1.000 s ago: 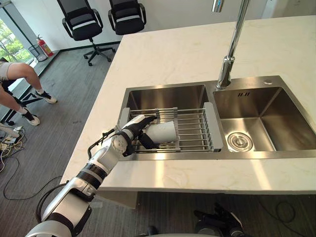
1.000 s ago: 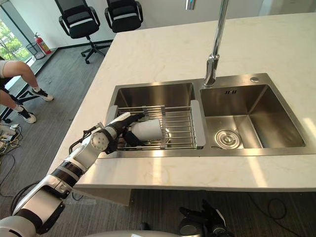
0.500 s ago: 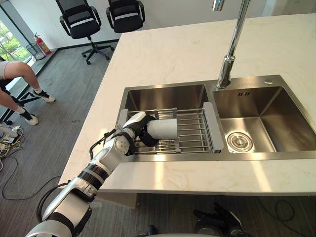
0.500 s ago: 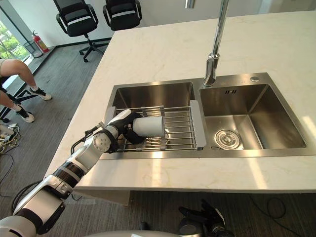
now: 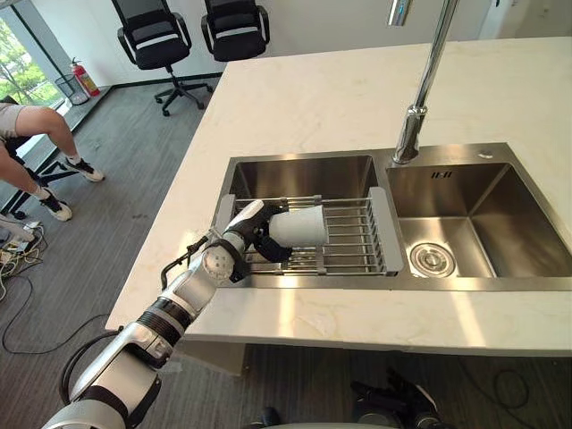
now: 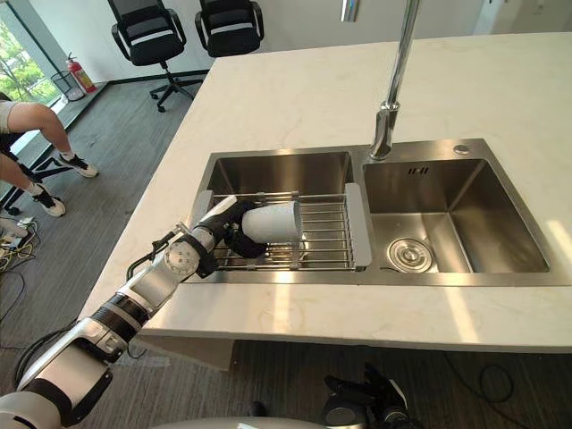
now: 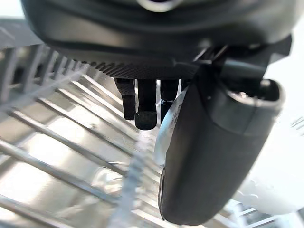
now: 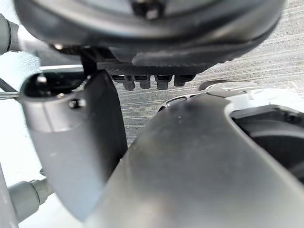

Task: Walk over to the sink, pick up the cup, carry it to the dishwasher, place the cup inside the dishwasher, then close the dishwasher door

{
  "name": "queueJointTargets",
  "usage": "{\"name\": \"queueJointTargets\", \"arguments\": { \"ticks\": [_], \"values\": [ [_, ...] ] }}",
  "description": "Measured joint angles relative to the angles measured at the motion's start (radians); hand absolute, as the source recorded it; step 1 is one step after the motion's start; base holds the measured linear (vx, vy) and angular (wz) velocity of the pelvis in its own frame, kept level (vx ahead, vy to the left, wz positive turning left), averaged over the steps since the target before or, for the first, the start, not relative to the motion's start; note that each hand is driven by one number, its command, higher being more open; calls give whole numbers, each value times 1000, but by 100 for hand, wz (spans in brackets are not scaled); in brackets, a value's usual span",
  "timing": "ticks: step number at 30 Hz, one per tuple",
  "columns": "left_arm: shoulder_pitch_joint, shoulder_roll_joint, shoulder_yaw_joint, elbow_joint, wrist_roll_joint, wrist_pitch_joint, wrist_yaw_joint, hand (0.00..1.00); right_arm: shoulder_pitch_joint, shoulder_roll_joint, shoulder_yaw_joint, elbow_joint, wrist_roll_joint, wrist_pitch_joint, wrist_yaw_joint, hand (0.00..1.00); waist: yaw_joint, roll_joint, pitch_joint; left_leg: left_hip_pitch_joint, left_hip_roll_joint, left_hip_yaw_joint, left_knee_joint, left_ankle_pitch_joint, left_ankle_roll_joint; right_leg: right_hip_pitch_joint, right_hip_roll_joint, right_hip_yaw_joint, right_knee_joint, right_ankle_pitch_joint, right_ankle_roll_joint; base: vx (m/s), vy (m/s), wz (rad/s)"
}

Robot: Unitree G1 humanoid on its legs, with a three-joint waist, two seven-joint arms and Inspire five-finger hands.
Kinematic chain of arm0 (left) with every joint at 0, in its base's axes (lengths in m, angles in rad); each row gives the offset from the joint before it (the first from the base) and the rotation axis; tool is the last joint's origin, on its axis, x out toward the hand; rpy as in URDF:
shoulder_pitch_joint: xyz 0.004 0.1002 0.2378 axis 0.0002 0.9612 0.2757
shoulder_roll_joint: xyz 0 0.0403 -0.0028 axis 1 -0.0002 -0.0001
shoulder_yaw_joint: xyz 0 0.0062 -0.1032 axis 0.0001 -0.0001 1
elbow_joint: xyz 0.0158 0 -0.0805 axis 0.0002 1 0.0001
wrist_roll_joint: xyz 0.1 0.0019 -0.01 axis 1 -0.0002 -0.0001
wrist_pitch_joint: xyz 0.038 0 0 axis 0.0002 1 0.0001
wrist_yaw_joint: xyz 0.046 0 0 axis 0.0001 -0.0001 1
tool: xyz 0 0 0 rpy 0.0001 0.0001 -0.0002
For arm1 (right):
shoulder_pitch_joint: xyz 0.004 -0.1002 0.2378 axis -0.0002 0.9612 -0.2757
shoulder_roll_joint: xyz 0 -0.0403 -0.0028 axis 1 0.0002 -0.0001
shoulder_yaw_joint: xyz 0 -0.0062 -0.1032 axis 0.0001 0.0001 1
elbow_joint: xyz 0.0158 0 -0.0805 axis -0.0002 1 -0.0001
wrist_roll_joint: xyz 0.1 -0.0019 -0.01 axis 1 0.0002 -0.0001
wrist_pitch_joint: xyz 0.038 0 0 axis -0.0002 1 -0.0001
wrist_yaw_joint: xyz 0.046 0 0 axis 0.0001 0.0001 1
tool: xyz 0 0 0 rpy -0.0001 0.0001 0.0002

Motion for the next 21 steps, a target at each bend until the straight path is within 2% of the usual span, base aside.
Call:
{"name": "queueJointTargets", "arguments": {
  "ticks": [3, 8, 9, 12, 14, 17, 21],
  "values": [
    [5, -2, 7, -36, -43, -25, 11, 0, 7, 1, -1, 1, 3, 0, 0, 100, 15, -3, -2, 0, 2, 0, -1, 0, 0, 4, 2, -2, -4, 1, -1, 0, 0, 0],
    [53, -6, 112, -147, -121, -88, 27, 0, 18, 10, -3, 2, 20, -1, 0, 100, 31, -17, -8, 1, -1, -1, -2, 0, 0, 8, 4, -7, -3, 1, -1, 4, 1, 4],
    [123, -8, 195, -253, -235, -140, 32, 0, 24, 25, -5, 38, 27, -11, 1, 100, 54, -45, -30, 3, -1, -24, -2, 0, 1, 28, 6, -25, -20, 1, -1, -2, 1, 21],
    [146, -20, 213, -283, -260, -146, 32, 0, 33, 31, -5, 50, 27, -18, 3, 100, 72, -58, -41, 3, -1, -27, -2, 0, 1, 34, 6, -29, -26, 2, -1, 2, 4, 11],
    [204, -39, 270, -319, -266, -147, 32, 0, 25, 35, -4, 54, 26, -19, 4, 100, 72, -61, -50, 1, -1, -31, -5, 0, 2, 36, 7, -33, -33, 4, 1, 0, 0, 0],
    [328, -82, 335, -434, -387, -154, 13, 0, 31, 38, -6, 55, 30, -20, 4, 100, 80, -63, -59, -1, -2, -41, -6, -2, 4, 47, 13, -42, -47, 9, 2, 54, -13, 10],
    [401, -130, 346, -481, -480, -170, -16, 0, 43, 37, -7, 78, 36, -21, 6, 100, 121, -69, -75, -1, -2, -57, -6, -3, 5, 68, 16, -62, -66, 10, 4, 32, -1, 15]
  ]
}}
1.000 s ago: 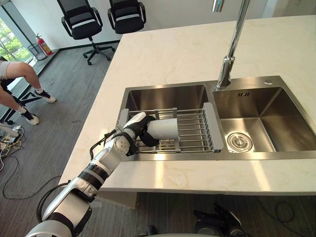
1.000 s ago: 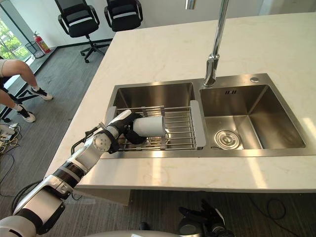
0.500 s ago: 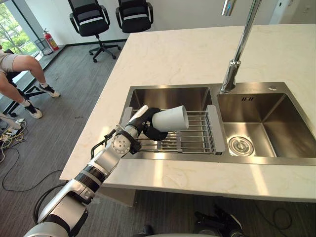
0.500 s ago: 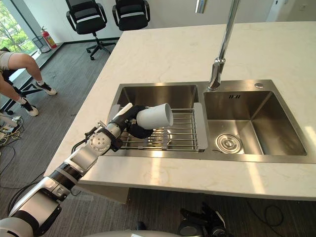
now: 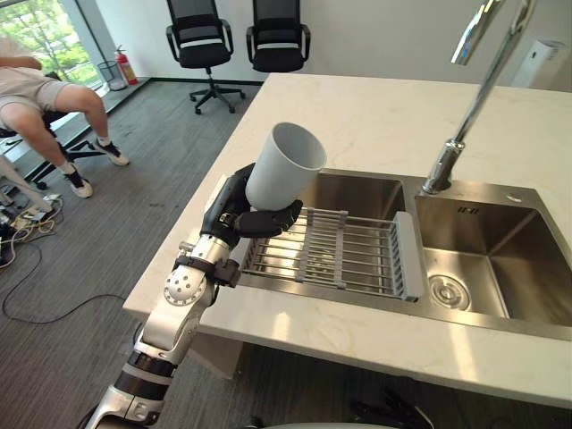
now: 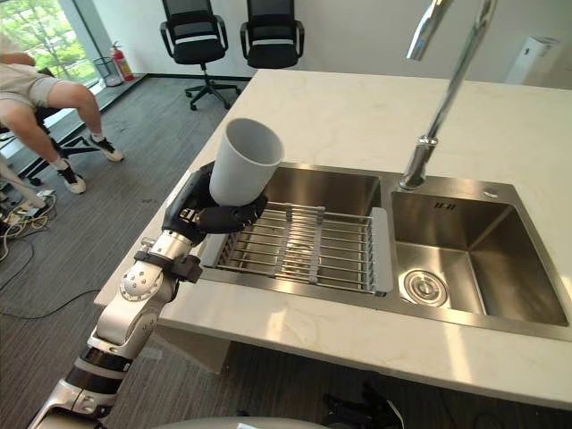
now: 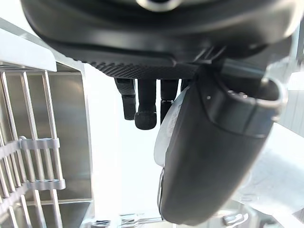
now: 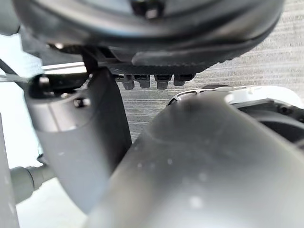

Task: Walk over to the sink, pick up the cup, carry it to the dishwasher, place the cup inside the dishwasher, then close the dishwasher door

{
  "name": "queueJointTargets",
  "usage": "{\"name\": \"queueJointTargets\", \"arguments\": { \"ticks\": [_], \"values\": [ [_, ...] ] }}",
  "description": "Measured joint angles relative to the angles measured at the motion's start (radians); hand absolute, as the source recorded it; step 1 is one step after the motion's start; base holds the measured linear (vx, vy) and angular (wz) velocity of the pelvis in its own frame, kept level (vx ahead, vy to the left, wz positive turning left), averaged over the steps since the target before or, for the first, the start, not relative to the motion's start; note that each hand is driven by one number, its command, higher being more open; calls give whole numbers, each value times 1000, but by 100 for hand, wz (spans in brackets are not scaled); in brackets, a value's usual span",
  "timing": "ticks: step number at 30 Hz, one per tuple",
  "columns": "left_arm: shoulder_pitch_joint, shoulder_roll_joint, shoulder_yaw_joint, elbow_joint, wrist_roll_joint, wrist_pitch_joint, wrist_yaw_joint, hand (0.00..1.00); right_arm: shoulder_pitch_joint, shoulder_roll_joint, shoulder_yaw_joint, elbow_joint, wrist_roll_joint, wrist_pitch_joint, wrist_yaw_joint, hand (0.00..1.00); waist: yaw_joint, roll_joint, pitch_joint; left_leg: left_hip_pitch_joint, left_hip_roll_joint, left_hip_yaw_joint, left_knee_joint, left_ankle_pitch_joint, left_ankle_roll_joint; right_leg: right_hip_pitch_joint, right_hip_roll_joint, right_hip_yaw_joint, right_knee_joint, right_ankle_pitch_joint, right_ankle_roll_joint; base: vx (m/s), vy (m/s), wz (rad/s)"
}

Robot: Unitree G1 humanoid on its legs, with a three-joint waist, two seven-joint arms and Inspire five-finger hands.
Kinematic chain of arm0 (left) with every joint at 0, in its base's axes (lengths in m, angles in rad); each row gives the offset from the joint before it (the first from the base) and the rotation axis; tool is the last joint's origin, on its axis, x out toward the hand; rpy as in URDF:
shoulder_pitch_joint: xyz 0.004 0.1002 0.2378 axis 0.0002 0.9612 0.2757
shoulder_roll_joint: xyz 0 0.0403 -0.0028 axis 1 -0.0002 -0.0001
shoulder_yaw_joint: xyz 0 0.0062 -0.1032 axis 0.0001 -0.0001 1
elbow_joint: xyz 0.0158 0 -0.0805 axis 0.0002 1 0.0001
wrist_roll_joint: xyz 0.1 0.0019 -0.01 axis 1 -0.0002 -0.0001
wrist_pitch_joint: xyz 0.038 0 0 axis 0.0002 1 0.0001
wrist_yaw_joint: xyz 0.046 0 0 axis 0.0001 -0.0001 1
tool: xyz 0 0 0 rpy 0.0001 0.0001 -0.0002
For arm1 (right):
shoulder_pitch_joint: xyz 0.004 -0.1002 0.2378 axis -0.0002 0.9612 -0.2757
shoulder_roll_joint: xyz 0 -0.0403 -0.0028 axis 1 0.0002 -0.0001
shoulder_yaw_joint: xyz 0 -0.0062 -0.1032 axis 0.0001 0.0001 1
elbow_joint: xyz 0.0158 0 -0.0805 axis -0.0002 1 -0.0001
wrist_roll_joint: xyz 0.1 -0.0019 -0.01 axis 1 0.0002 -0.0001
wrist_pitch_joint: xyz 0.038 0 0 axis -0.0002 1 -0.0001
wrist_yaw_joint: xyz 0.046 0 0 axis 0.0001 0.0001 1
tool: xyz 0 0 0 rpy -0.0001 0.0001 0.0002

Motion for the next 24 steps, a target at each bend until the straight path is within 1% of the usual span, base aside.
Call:
{"name": "queueJointTargets", "arguments": {
  "ticks": [3, 7, 9, 14, 18, 19, 20, 21, 22, 23, 24],
  "values": [
    [74, -32, 23, -45, -46, -7, -16, 0, -20, 3, 0, 3, 7, 0, -1, 100, 6, -4, -5, 1, 1, -5, 3, -2, 2, 9, 3, -4, -12, 4, -1, 5, -1, 1],
    [133, -64, 27, -65, -51, -27, -36, 0, -43, 13, 1, 2, 27, -1, -4, 100, 11, -8, -15, -2, 0, -11, 7, -5, 4, 13, 4, -5, -20, 9, -1, 0, 0, 0],
    [152, -80, 27, -68, -51, -29, -42, 0, -43, 16, 1, 2, 32, -1, -5, 100, 20, -9, -29, -5, 0, -14, 10, -7, 6, 17, 6, -9, -30, 14, 0, 11, 6, 5],
    [222, -95, 36, -139, -51, -60, -49, 0, -64, 34, 6, 2, 40, -1, -13, 100, 42, -11, -30, -11, -3, -22, 26, -16, 10, 23, 3, -16, -27, 13, 0, 7, 4, 4],
    [244, -115, 37, -150, -36, -84, -49, 0, -70, 49, 26, -3, 37, -5, -27, 100, 54, -13, -28, -27, -15, -48, 55, -29, 16, 24, -17, -34, 14, -9, 2, -11, 15, 19],
    [247, -118, 37, -151, -27, -90, -49, 0, -68, 51, 27, -10, 37, -8, -31, 100, 54, -17, -24, -31, -26, -69, 59, -39, 26, 22, -34, -48, 51, -31, 7, -36, 20, 57],
    [248, -119, 35, -152, -26, -93, -49, 0, -64, 53, 32, -16, 39, -16, -36, 100, 53, -27, -21, -31, -45, -97, 60, -44, 27, 17, -60, -55, 107, -64, 16, -30, 9, 67],
    [248, -120, 33, -154, -25, -95, -49, 0, -63, 53, 39, -17, 39, -22, -40, 100, 52, -32, -18, -31, -55, -114, 59, -43, 28, 14, -74, -49, 139, -80, 27, -6, -12, 91],
    [247, -126, 27, -157, -23, -101, -49, 0, -62, 52, 47, -26, 41, -32, -48, 100, 51, -38, -12, -36, -73, -158, 59, -37, 35, -5, -92, -3, 216, -96, 39, -1, -23, 102],
    [247, -130, 17, -171, -16, -104, -46, 0, -64, 48, 59, -34, 44, -42, -52, 100, 56, -38, -9, -47, -81, -192, 59, -25, 42, -47, -97, 58, 306, -97, 40, -9, -27, 103],
    [248, -130, 15, -185, -11, -105, -47, 0, -66, 47, 68, -41, 47, -45, -53, 100, 63, -40, -7, -58, -83, -205, 61, -19, 40, -67, -98, 84, 343, -97, 40, -13, -40, 84]
  ]
}}
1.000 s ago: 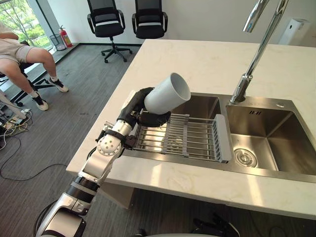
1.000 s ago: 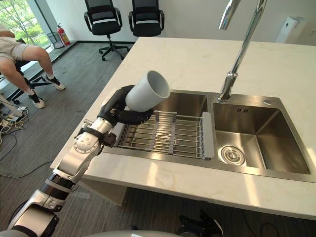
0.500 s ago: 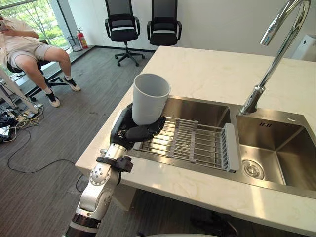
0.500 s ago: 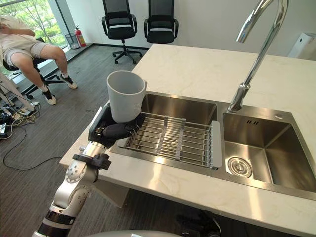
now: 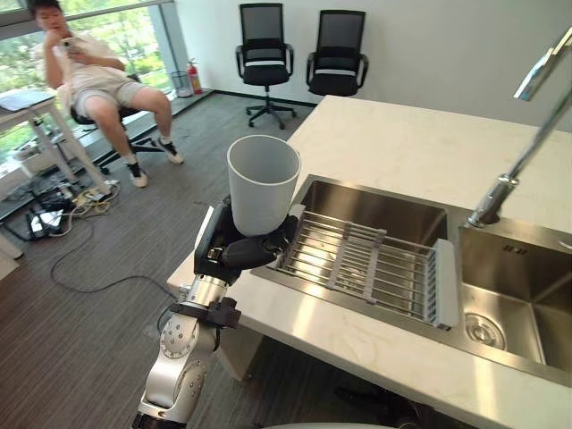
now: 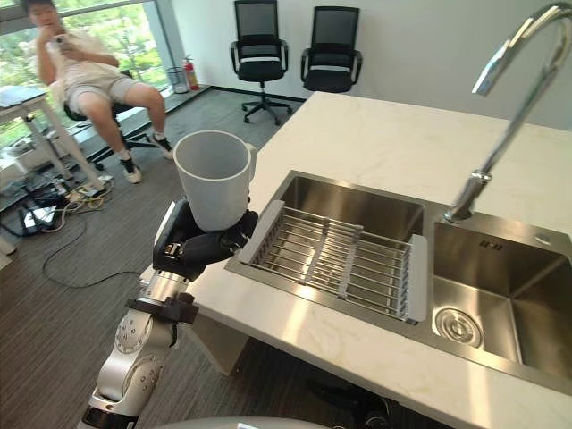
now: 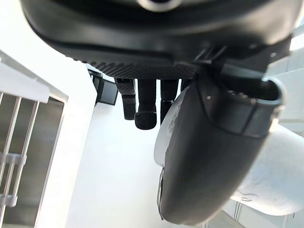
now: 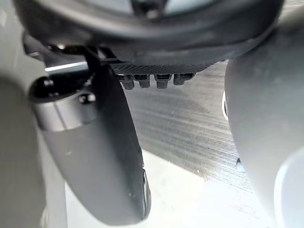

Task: Walk over to the sink, pick up the cup, carry it to the dishwasher, place the cup inside the dishwasher, then close the dishwasher door

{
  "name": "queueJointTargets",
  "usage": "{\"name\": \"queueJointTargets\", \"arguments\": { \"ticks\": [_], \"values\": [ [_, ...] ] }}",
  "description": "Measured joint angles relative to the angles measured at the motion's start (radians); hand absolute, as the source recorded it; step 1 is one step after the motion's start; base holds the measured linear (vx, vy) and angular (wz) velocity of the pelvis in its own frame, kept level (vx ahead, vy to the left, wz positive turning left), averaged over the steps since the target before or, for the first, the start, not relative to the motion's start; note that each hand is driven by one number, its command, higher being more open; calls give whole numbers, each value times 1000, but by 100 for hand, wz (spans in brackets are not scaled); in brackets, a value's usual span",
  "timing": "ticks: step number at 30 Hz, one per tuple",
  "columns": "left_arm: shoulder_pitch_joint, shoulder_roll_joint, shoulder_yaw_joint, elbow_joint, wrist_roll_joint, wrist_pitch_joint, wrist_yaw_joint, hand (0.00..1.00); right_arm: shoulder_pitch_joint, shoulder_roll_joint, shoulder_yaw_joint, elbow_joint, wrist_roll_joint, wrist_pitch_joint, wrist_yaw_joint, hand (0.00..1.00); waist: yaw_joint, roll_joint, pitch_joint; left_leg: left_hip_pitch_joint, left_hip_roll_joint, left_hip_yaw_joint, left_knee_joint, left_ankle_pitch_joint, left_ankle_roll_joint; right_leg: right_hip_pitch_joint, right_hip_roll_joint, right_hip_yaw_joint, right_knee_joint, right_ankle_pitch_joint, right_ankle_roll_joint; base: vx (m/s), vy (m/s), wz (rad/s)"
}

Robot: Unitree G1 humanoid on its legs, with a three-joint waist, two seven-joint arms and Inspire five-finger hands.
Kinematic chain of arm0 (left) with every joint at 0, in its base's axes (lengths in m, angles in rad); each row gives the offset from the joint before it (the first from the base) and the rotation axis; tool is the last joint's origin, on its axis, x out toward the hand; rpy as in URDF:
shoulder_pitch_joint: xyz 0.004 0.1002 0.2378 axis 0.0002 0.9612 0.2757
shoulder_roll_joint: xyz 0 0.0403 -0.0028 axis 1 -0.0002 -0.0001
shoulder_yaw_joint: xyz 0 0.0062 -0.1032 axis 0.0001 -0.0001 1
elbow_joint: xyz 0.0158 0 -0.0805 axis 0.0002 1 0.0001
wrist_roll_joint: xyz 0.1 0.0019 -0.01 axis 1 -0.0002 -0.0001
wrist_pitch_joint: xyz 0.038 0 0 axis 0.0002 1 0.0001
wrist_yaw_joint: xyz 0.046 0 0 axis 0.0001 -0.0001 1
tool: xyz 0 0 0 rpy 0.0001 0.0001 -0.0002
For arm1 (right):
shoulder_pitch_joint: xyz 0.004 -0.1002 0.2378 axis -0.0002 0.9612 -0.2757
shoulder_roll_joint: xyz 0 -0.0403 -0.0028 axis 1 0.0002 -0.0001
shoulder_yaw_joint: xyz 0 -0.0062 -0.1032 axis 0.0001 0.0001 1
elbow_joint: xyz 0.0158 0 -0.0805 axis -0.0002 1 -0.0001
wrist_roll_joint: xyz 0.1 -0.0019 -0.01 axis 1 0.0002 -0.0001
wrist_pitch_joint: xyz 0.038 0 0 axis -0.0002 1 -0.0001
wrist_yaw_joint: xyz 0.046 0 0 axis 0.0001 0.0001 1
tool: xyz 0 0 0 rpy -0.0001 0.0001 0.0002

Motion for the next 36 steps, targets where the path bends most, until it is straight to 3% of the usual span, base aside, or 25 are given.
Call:
{"name": "queueJointTargets", "arguments": {
  "ticks": [2, 3, 4, 5, 7, 8, 10, 11, 12, 13, 15, 16, 17, 18, 19, 20, 21, 23, 25, 36],
  "values": [
    [0, -1, 5, -41, 1, -18, 7, 0, -25, -1, 20, -11, 19, -5, 0, 100, 27, -10, 7, -49, -12, -24, 45, 21, 1, -15, -1, 55, 16, -34, 23, -27, -98, 64],
    [-2, 1, 17, -74, -1, -31, 20, 0, -69, 7, 35, -15, 30, -5, 0, 100, 37, -28, 30, -89, -44, -47, 91, 22, -2, -3, -12, 89, 4, -95, 17, -59, -119, 60],
    [-2, 1, 24, -77, -2, -34, 21, 0, -86, 8, 35, -14, 33, -5, 0, 100, 41, -28, 43, -98, -54, -50, 110, 23, -2, 15, -16, 97, -18, -113, 20, -169, -149, 66],
    [10, -13, 25, -74, -13, -35, 22, 0, -127, -1, 33, -14, 33, -4, -2, 100, 53, 3, 70, -112, -52, -50, 145, 23, -3, 49, -6, 84, -68, -134, 20, -140, -82, 42],
    [40, -23, 18, -75, -32, -34, 14, 0, -144, -7, 33, -30, 33, -4, -5, 100, 51, 32, 76, -120, -26, -25, 152, 25, -9, 62, 10, 55, -74, -131, 0, -236, -72, 43],
    [68, -23, 19, -76, -40, -37, -2, 0, -141, -5, 34, -56, 33, 0, -7, 100, 50, 50, 70, -123, 30, 79, 152, -7, 20, 66, 22, 35, -75, -125, -20, -272, -92, 37],
    [69, -22, 23, -77, -40, -43, -18, 0, -123, -7, 30, -81, 33, -5, 1, 100, 44, 45, 70, -137, 73, 183, 182, -29, 42, 55, 15, 26, -79, -118, -33, -161, -70, 23],
    [69, -22, 30, -90, -40, -53, -35, 0, -101, -8, -3, -79, 31, -21, 32, 100, 40, 46, 70, -159, 107, 251, 285, -47, 65, 39, 10, 22, -79, -108, -37, -84, -27, 11],
    [69, -22, 32, -93, -40, -54, -41, 0, -94, -8, -12, -79, 31, -25, 40, 100, 38, 46, 70, -160, 112, 263, 309, -52, 70, 37, 9, 20, -79, -106, -35, -72, 13, 18],
    [71, -22, 44, -105, -40, -58, -57, 0, -60, -7, -53, -78, 27, -46, 68, 100, 22, 46, 70, -153, 137, 318, 409, -100, 84, 35, 1, 9, -77, -102, -27, -41, 53, 24],
    [70, -22, 64, -113, -41, -74, -83, 0, -17, -11, -111, -75, 22, -90, 103, 100, 4, 68, 58, -151, 170, 424, 439, -164, 90, 25, 6, -11, -63, -91, -4, -15, 83, 38],
    [74, -23, 76, -112, -44, -77, -91, 0, -3, -16, -132, -75, 22, -106, 118, 100, -13, 61, 54, -155, 152, 437, 385, -157, 70, 16, -3, -29, -66, -89, -8, -6, 105, 76],
    [74, -28, 75, -103, -47, -77, -94, 0, 9, -11, -143, -69, 22, -133, 135, 100, -32, 52, 49, -156, 104, 408, 274, -109, 49, 10, -10, -46, -91, -77, -22, -38, 88, 98],
    [77, -29, 72, -94, -47, -77, -99, 0, 14, -8, -150, -57, 22, -145, 141, 100, -42, 44, 40, -142, 77, 394, 191, -66, 66, 17, -8, -62, -128, -60, -32, -16, 76, 121],
    [75, -32, 64, -71, -48, -85, -110, 0, 19, 17, -165, -38, 21, -161, 151, 100, -52, 27, 38, -117, 86, 486, 189, -81, 89, 52, -33, -129, -219, -1, -12, 27, 54, 105],
    [79, -43, 41, -54, -58, -96, -111, 0, 31, 13, -165, -45, 18, -172, 157, 100, -51, 56, 31, -77, 120, 517, 204, -94, 45, 77, -17, -162, -231, 11, 11, 69, 90, 91],
    [74, -45, 29, -39, -62, -102, -115, 0, 34, 11, -166, -36, 14, -174, 157, 100, -54, 59, 32, -60, 105, 505, 156, -78, 20, 79, -25, -171, -225, 9, 10, 18, 111, 49],
    [75, -36, -15, 16, -70, -115, -119, 0, 28, 41, -154, -17, 13, -173, 160, 100, -52, 44, 16, -20, 51, 490, 43, -14, 31, 91, -41, -173, -250, 16, -1, -29, 98, 33],
    [74, -31, -33, 55, -70, -114, -128, 0, 23, 59, -153, -7, 13, -172, 161, 100, -66, 42, 15, -19, 35, 466, 14, 8, 36, 103, -41, -181, -270, 23, 8, -22, 26, 38],
    [85, -13, -46, 101, -67, -95, -81, 0, 42, 40, -160, 32, 12, -165, 128, 100, -64, 19, 12, 9, 7, 378, -60, 66, 39, 172, -12, -157, -316, 19, -9, -11, -1, 26]
  ]
}}
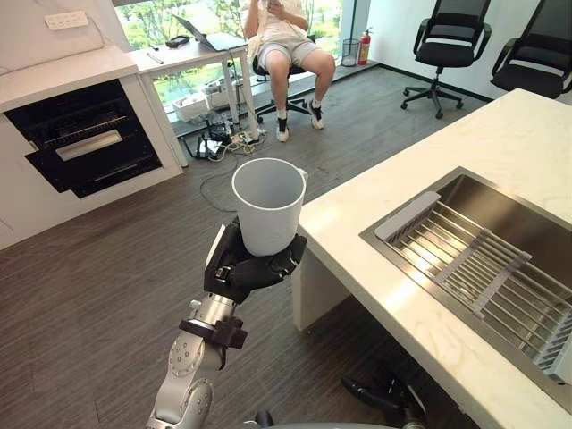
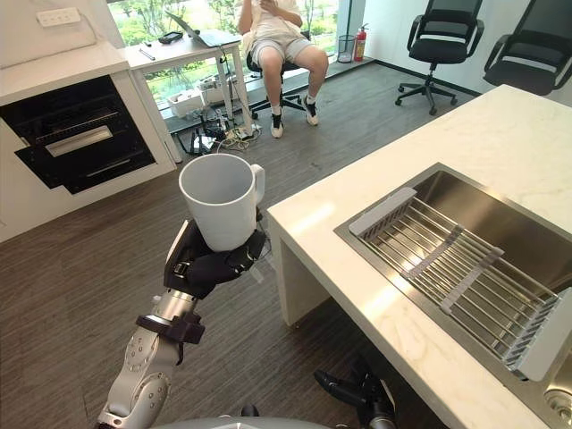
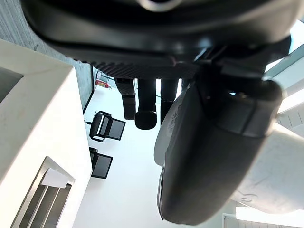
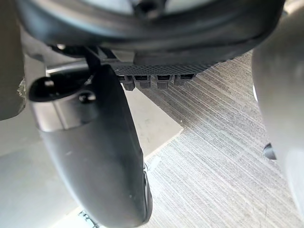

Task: Walk over to the sink, pick up the cup, carry it to the dishwasher, place the cup inside the dishwasher, then close the dishwasher door

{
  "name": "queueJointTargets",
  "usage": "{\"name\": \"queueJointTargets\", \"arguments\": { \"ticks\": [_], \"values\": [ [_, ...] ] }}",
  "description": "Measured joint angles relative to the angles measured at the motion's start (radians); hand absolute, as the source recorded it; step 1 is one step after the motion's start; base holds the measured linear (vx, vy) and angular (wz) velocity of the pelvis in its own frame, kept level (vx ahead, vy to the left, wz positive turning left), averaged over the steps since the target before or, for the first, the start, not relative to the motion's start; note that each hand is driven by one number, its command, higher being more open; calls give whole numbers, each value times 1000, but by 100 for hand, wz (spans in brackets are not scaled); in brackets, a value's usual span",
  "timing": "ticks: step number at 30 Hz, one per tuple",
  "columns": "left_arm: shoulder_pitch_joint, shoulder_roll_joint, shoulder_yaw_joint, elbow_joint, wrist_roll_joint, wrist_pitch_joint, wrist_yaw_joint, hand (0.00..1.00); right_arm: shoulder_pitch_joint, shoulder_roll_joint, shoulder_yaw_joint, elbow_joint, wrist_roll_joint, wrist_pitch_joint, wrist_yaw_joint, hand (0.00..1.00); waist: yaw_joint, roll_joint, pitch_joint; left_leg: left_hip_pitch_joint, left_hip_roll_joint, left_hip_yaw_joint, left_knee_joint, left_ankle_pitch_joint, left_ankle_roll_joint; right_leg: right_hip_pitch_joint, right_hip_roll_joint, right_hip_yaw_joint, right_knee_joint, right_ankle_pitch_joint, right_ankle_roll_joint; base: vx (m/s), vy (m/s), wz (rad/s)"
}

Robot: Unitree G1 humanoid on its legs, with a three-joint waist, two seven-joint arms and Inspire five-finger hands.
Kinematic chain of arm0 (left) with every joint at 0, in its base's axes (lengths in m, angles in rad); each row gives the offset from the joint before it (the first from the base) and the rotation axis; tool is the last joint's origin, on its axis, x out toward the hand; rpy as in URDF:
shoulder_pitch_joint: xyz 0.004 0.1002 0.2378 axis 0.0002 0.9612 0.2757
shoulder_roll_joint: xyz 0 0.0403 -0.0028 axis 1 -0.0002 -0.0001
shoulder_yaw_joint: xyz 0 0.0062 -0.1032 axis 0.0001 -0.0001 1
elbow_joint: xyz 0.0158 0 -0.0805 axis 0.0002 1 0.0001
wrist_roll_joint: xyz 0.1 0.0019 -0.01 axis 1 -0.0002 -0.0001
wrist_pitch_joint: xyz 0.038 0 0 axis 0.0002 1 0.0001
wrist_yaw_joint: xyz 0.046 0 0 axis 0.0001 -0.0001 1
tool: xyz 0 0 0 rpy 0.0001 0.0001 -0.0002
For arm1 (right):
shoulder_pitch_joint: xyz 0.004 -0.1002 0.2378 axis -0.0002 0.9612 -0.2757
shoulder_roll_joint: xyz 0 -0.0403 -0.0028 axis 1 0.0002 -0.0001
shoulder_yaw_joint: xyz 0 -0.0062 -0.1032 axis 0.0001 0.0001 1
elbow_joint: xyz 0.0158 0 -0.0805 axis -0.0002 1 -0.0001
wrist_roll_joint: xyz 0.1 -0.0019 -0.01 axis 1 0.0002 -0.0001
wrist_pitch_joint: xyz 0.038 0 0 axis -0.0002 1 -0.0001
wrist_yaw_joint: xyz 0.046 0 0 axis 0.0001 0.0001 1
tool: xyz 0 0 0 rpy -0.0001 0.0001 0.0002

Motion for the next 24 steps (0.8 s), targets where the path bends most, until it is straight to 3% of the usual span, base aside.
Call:
{"name": "queueJointTargets", "arguments": {
  "ticks": [6, 9, 10, 11, 12, 13, 15, 16, 17, 18, 19, 20, 22, 24],
  "values": [
    [28, -8, 44, -1, 32, 0, 59, 0, -14, -7, 29, -5, -15, 8, 3, 100, 7, -24, 17, -32, -25, -80, 68, -35, 6, 24, -25, -35, 68, -31, -48, -6, 23, 44],
    [31, -18, 74, -20, 33, 0, 82, 0, -32, -31, 80, -20, -28, 17, 4, 100, 11, -30, 52, -56, -40, -151, 162, -85, 29, -17, -67, -2, 286, -24, -59, -21, 75, 74],
    [33, -19, 85, -28, 32, 0, 84, 0, -32, -31, 90, -33, -28, 18, 4, 100, 16, -35, 60, -55, -50, -175, 168, -87, 33, -40, -75, 36, 358, -10, -80, 20, 46, 88],
    [33, -29, 96, -33, 32, -6, 85, 0, -40, -27, 108, -44, -28, 18, 8, 100, 17, -25, 74, -49, -50, -228, 155, -88, 35, -95, -53, 114, 449, -12, -106, 38, 7, 92],
    [35, -30, 100, -32, 32, -9, 85, 0, -45, -25, 117, -47, -28, 18, 10, 100, 17, -26, 76, -48, -49, -251, 147, -88, 35, -103, -23, 137, 443, -48, -96, 46, -31, 106],
    [35, -30, 111, -28, 32, -11, 92, 0, -48, -17, 128, -60, -28, 18, 18, 100, 19, -25, 78, -48, -44, -289, 127, -87, 36, -124, 44, 178, 402, -105, -95, 29, -40, 79],
    [36, -26, 118, -21, 30, -14, 101, 0, -49, -4, 145, -94, -28, 18, 28, 100, 20, -28, 79, -45, -43, -335, 75, -88, 36, -160, 141, 229, 294, -133, -97, 50, -43, 100],
    [30, -9, 122, -34, 29, -19, 100, 0, -39, 21, 159, -130, -27, 16, 31, 100, 2, -101, 71, -104, -115, -314, 219, -135, 88, -186, 126, 279, 179, -157, -113, 124, -43, 164],
    [33, -28, 106, -40, 30, -26, 98, 0, -18, 6, 164, -193, -27, 12, 37, 100, -28, -64, 86, -159, -99, -306, 510, -254, 94, -188, 154, 283, 261, -140, -85, 136, -9, 150],
    [39, -47, 90, -41, 31, -27, 94, 0, -3, -10, 164, -212, -27, 12, 37, 100, -30, -28, 88, -138, -77, -327, 500, -333, 61, -186, 173, 268, 304, -166, -76, 134, -31, 90],
    [54, -56, 79, -38, 30, -29, 90, 0, -8, -7, 170, -195, -29, 25, 31, 100, -8, -33, 97, -119, -85, -318, 514, -352, 58, -197, 173, 307, 367, -191, -80, 127, -48, 51],
    [71, -61, 54, -36, 29, -31, 90, 0, 2, -11, 203, -201, -28, 30, 32, 100, -7, -37, 82, -118, -96, -360, 511, -351, 66, -216, 193, 353, 377, -207, -102, 123, -60, 52],
    [72, -69, 41, -37, 30, -38, 82, 0, 1, -11, 228, -206, -28, 37, 33, 100, -11, -30, 84, -118, -96, -400, 508, -357, 56, -241, 205, 347, 358, -209, -108, 129, -139, 87],
    [78, -86, 25, -36, 30, -41, 81, 0, 7, -13, 246, -231, -29, 48, 38, 100, -20, -24, 65, -119, -84, -459, 527, -383, 34, -207, 222, 296, 316, -175, -118, 200, -174, 80]
  ]
}}
